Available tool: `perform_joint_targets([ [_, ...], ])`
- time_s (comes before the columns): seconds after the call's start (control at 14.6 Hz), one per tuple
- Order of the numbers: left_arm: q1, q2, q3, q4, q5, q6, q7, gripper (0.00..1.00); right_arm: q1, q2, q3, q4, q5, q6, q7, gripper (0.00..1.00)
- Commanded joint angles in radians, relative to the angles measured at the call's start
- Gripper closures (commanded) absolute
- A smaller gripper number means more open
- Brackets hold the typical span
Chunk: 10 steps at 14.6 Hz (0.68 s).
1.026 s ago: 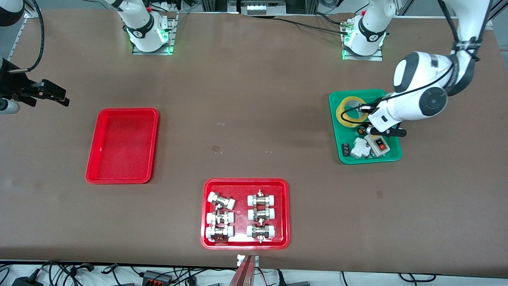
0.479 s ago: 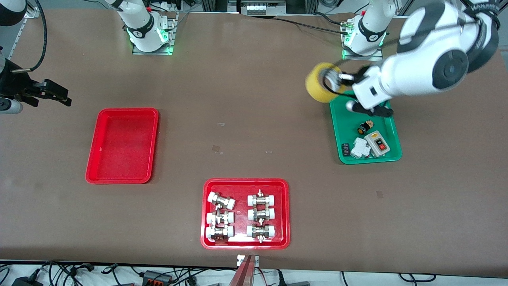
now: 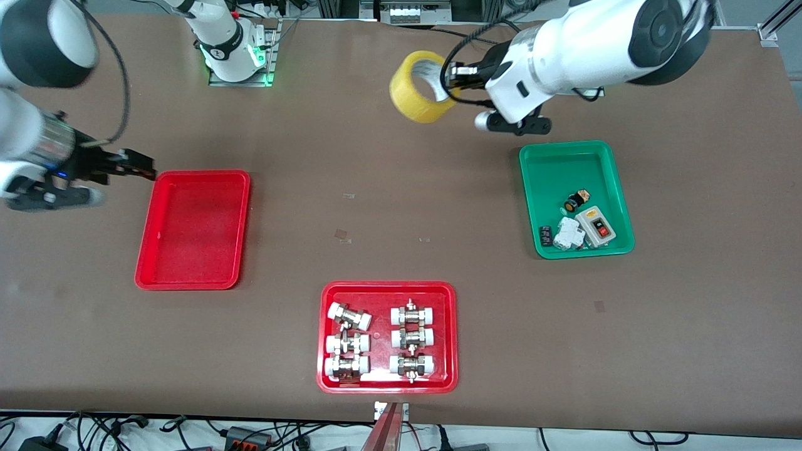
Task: Left arm passes tape to right arm into tray
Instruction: 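Carry the tape toward the table middle while the right gripper approaches it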
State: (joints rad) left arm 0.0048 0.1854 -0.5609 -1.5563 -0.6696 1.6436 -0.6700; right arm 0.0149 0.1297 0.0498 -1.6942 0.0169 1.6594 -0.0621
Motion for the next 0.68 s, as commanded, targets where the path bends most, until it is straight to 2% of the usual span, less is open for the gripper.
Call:
perform_joint_targets([
  [0.0,-0.020,0.097,-0.007,0.047,-0.096,0.148,-0.045,1.00,0.037,-0.001,-0.002,0.016,0.009,-0.004,-0.016,0.00],
  [0.07,-0.029,0.114,-0.007,0.048,-0.102,0.189,-0.045,1.00,0.063,-0.001,-0.002,0.036,0.015,-0.007,-0.016,0.00],
  [0.14,-0.031,0.124,-0.007,0.050,-0.102,0.208,-0.045,1.00,0.098,-0.001,-0.001,0.057,0.062,-0.015,-0.018,0.00],
  [0.41,-0.063,0.155,-0.007,0.076,-0.104,0.231,-0.046,1.00,0.177,0.002,-0.002,0.094,0.349,-0.004,0.001,0.00],
  [0.62,-0.054,0.157,-0.005,0.078,-0.099,0.232,-0.043,1.00,0.223,0.076,-0.002,0.195,0.538,0.020,0.025,0.00],
])
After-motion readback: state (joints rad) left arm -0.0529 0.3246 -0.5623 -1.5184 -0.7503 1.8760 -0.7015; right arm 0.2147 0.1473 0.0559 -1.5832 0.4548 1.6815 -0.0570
